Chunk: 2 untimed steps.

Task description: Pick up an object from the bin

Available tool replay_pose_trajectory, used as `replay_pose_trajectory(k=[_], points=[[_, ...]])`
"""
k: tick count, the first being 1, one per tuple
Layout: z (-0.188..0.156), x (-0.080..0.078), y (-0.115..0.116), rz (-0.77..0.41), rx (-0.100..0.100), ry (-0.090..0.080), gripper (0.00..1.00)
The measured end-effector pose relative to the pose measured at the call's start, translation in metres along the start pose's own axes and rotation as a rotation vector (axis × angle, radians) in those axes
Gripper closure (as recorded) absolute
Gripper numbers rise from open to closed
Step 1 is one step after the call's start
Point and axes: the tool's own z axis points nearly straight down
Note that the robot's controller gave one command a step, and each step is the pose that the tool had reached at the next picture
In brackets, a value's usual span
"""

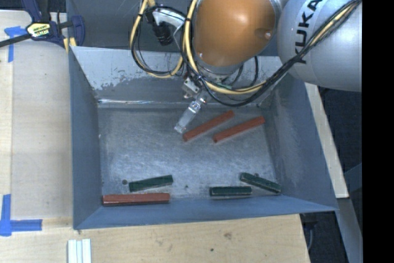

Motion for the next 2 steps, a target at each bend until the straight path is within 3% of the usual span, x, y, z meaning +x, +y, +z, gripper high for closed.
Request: replay_pose_trajectory(k=[1,2], points=[[0.0985,0.0218,0.0343,-0.355,-0.009,-0.007,0.0],[0.0969,0.0223,0.0336,-0.352,-0.008,-0.005,1.0]])
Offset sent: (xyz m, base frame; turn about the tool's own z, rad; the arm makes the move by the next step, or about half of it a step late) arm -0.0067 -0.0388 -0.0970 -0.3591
